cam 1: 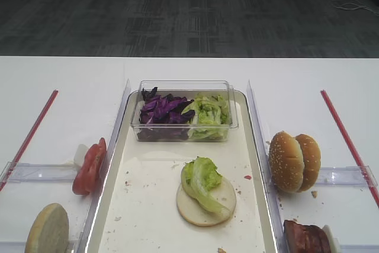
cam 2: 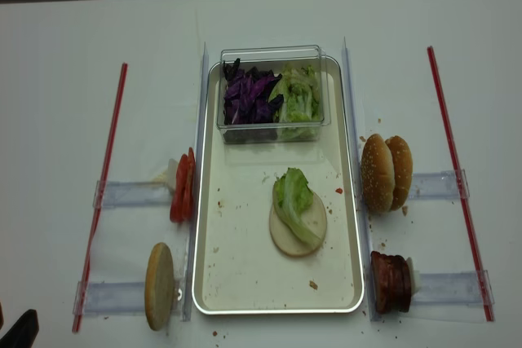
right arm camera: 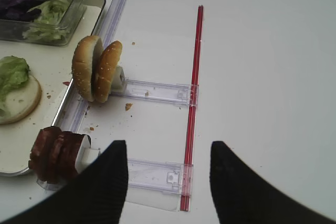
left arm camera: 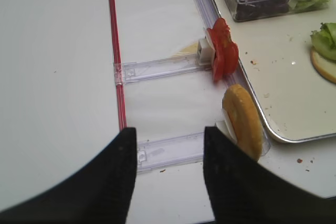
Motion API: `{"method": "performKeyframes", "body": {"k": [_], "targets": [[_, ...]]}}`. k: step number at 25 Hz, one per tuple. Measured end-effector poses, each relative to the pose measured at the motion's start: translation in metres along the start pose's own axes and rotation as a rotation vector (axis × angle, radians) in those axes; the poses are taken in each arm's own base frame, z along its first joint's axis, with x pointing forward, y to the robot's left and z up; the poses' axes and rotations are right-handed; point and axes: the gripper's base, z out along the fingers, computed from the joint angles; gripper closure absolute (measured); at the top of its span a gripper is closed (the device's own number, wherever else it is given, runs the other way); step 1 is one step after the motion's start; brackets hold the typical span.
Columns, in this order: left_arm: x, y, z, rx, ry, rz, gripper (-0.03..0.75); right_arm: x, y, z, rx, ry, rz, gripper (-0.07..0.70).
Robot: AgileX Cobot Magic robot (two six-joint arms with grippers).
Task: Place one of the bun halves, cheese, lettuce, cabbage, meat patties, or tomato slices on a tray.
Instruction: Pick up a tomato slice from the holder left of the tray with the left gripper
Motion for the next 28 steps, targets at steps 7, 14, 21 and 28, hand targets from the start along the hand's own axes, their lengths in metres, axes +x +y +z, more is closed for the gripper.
{"method": "performKeyframes", "body": {"k": [7,14,21,28], "targets": [[0.0,0.0,0.0,0.0,0.0,0.0,0.407,0.0,0.0,0.0,0.0,0.0,0.0,0.228],[0.0,0.0,0.0,0.0,0.0,0.0,0.407,0.0,-0.0001,0.0,0.001,0.0,-0.009,0.228],[0.0,0.0,0.0,0.0,0.0,0.0,0.407,0.0,-0.0001,0.0,0.001,0.0,-0.009,0.228],[0.0,0.0,0.0,0.0,0.0,0.0,0.407,0.0,-0.0001,0.0,0.001,0.0,-0.009,0.228]]}}
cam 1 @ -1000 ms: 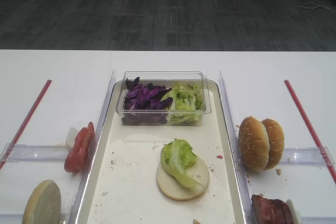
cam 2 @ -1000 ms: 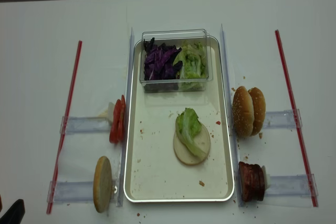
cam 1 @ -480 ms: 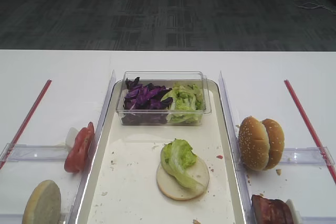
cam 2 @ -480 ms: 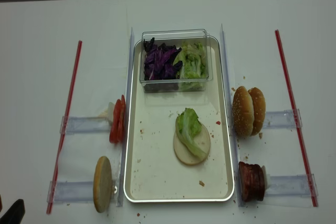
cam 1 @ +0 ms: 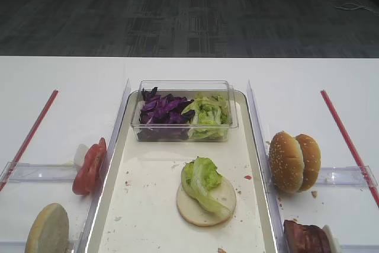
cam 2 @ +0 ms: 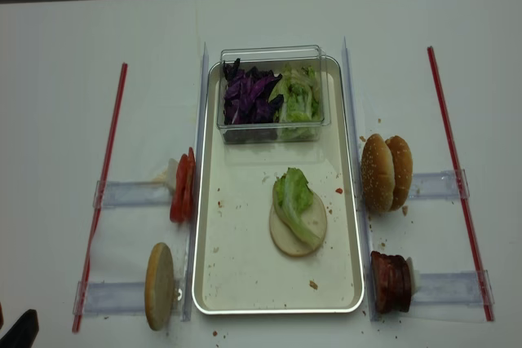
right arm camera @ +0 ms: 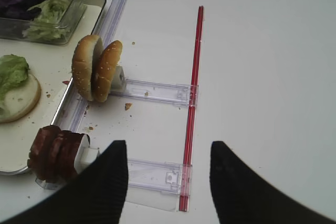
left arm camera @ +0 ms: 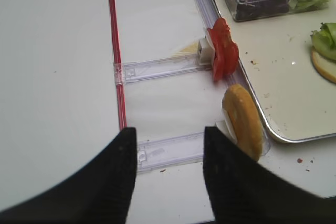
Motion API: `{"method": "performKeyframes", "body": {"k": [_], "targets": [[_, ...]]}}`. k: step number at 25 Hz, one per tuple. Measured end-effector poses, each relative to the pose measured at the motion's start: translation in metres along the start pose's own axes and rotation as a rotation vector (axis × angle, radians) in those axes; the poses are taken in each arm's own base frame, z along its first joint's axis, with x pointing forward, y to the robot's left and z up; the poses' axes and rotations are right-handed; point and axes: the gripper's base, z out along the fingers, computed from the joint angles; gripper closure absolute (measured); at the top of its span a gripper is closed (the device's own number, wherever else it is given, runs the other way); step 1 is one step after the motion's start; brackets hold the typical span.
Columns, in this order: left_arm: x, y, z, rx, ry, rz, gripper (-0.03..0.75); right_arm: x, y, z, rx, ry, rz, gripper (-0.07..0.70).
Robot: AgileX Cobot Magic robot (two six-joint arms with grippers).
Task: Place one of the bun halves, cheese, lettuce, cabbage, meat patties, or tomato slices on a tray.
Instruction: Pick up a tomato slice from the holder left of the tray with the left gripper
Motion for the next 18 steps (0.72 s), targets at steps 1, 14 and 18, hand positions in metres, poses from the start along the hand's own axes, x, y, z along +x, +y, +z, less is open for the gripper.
{"method": "performKeyframes", "body": {"k": [1,14,18], "targets": [[0.0,0.0,0.0,0.0,0.0,0.0,0.407,0.0,0.0,0.0,0.0,0.0,0.0,0.228],[0.0001,-0.0024,0.0,0.027,0.001,-0.013,0.406,0.0,0.0,0.0,0.0,0.0,-0.002,0.228],[-0.0056,-0.0026,0.0075,0.025,0.067,-0.014,0.405,0.0,0.0,0.0,0.0,0.0,-0.002,0.228]]}}
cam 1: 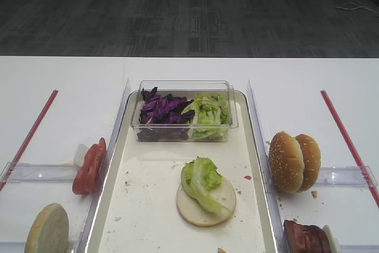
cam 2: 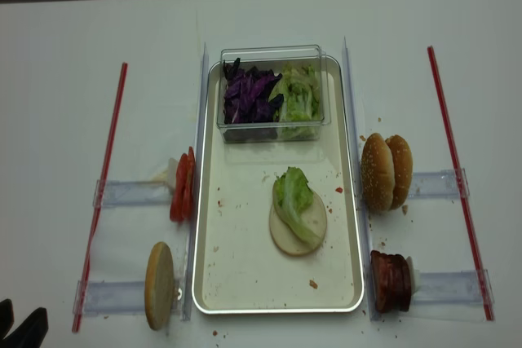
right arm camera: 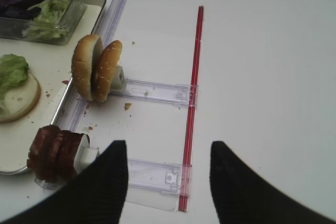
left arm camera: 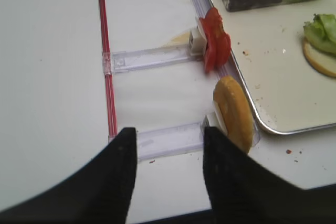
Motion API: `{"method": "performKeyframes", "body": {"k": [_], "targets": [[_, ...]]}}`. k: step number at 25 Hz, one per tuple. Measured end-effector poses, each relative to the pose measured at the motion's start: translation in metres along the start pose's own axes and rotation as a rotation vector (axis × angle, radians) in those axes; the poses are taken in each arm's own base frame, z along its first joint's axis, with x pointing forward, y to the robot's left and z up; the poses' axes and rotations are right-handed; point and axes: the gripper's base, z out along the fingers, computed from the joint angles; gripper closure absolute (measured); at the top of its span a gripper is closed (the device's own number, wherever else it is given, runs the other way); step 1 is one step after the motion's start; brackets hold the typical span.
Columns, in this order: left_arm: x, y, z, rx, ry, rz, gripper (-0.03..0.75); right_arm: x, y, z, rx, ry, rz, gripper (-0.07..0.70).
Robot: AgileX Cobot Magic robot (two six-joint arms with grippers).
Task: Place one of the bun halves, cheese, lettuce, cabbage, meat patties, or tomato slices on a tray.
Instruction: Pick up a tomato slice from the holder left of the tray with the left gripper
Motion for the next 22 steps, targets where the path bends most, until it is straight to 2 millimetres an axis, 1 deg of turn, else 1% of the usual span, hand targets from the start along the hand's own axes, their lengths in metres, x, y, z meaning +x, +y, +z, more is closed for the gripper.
{"method": "performKeyframes", "body": {"k": [4,11,18,22], "targets": [[-0.009,-0.001,0.012,0.001,0.118,-0.008,0.405,0.0,0.0,0.0,0.0,0.0,-0.002,0.228],[-0.03,-0.006,0.033,0.045,0.309,-0.046,0.405,0.0,0.0,0.0,0.0,0.0,-0.002,0.228],[-0.062,-0.01,0.05,0.072,0.462,-0.077,0.404,0.0,0.0,0.0,0.0,0.0,-0.002,0.228],[-0.083,-0.011,0.064,0.069,0.533,-0.084,0.402,0.0,0.0,0.0,0.0,0.0,-0.002,0.228]]}}
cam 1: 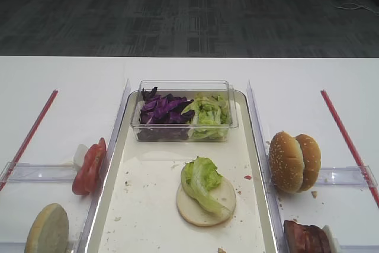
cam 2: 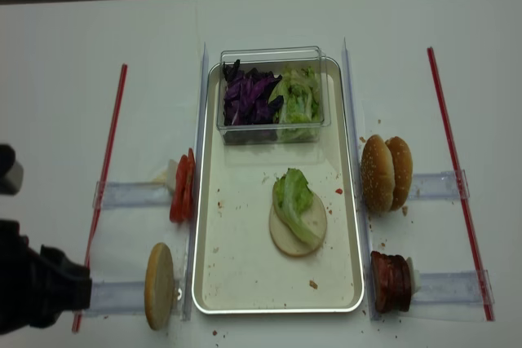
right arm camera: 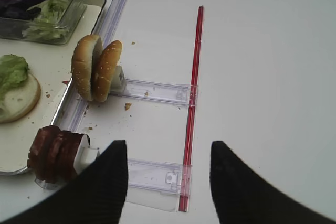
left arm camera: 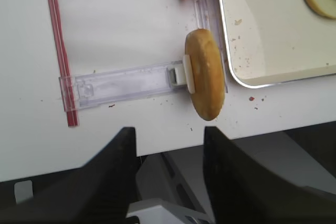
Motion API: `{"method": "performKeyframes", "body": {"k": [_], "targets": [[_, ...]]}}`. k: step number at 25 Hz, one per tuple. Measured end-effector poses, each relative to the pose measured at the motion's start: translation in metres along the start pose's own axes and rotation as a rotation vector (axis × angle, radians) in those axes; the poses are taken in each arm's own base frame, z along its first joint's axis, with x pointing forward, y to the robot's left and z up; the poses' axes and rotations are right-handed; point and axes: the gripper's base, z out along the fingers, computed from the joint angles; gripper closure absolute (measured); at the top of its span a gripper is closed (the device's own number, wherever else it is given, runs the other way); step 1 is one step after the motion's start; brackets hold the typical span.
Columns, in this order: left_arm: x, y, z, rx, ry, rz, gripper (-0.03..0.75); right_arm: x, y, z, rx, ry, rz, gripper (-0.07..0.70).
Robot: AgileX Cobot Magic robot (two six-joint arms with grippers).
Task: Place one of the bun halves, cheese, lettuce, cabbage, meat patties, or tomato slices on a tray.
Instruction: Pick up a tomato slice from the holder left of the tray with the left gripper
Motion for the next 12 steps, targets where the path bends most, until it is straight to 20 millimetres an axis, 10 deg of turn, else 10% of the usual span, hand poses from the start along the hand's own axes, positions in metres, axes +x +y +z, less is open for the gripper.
{"method": "performKeyframes", "body": {"k": [12], "targets": [[-0.08,-0.005,0.015,-0.011,0.122,-0.026,0.402,0.0,0.0,0.0,0.0,-0.003,0.0,0.228]]}}
